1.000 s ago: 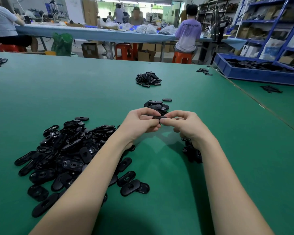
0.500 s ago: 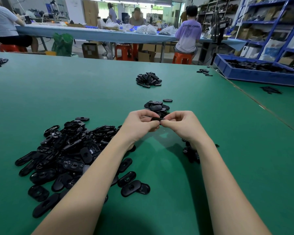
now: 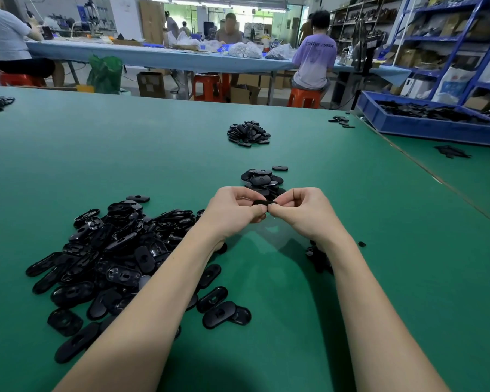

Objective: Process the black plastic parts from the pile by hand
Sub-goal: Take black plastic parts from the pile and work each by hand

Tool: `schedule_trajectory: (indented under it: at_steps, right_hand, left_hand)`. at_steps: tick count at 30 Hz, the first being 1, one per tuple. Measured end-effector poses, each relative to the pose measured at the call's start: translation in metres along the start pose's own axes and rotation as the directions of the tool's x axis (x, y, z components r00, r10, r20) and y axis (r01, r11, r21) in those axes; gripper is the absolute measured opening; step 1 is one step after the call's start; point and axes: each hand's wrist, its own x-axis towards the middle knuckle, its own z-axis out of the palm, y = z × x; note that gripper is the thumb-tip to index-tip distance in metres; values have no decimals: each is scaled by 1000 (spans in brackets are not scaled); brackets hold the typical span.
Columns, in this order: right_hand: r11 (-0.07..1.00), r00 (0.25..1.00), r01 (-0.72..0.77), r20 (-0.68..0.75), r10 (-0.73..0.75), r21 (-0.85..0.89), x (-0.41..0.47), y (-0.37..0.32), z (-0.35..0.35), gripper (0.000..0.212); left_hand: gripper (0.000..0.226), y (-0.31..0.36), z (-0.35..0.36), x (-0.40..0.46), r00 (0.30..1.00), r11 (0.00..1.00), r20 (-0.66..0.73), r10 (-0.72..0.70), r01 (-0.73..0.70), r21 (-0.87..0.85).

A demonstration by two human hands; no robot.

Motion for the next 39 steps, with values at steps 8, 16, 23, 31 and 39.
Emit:
schedule_trajectory:
  at_steps: [8,16,23,31,39]
  right_hand:
    - [992,999,-25,30,21,128,-4,0,-2,11]
    - [986,993,-118,30,115,122,-5,4,-13,13]
    - [979,992,-122,4,123,165,-3,7,-23,11]
    - [981,993,-112,42,107,157,-6,5,-23,9]
    - [987,993,-98,74,89,130,-8,1,-23,9]
  left_hand:
    - [19,0,-7,0,992,984,2,127,-126,125]
    - [18,-8,-10,4,951,791,31,309,-275,546]
    - [15,8,-4,36,939,779,-179,293,-126,614]
    - [7,17,12,66,967,719,-175,183,-10,695]
    - [7,11,-16,43,952,770,-127,279,-143,622]
